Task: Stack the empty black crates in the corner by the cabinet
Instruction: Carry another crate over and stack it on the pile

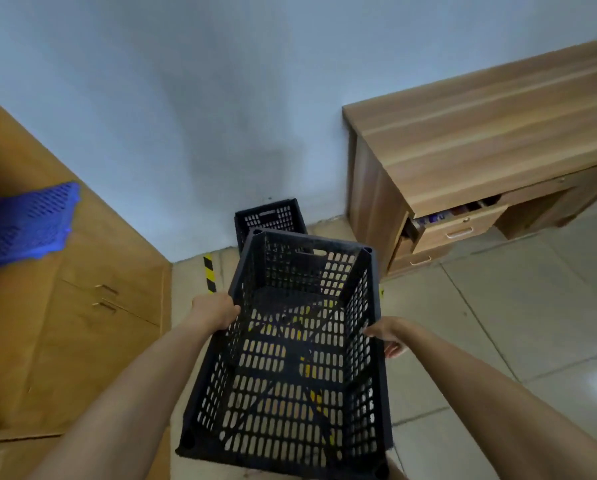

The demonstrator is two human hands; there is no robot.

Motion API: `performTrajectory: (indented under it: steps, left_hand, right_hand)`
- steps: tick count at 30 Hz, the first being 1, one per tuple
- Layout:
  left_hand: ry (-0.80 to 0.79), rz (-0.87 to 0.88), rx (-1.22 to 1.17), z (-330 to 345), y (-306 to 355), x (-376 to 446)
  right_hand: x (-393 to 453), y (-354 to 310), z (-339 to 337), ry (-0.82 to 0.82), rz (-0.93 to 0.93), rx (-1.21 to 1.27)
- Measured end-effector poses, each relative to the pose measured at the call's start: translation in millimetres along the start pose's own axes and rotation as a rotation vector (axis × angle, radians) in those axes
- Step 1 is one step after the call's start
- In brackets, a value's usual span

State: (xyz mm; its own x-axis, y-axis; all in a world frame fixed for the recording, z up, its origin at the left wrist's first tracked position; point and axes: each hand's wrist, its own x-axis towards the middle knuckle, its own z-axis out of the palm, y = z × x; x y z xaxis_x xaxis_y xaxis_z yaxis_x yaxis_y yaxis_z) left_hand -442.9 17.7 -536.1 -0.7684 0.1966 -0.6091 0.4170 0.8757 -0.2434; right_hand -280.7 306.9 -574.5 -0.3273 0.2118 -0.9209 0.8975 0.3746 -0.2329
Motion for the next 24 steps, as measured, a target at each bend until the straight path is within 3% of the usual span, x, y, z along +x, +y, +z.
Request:
performTrajectory:
  steps: [8,15,24]
  left_hand:
    - [-0.013,-0.146,-0.102,-84,1,65]
    - [-0.116,-0.183,-0.224,-96,4,121]
    - [-0.176,-0.083,-0.165,-155,-23,253]
  right_hand:
    - [52,-101,-111,0.058,-0.124,-0.080]
    - [82,-148,-160,0.054,-0.142,-0.133]
    - [150,-223,-207,0.104,-0.112,-0.117]
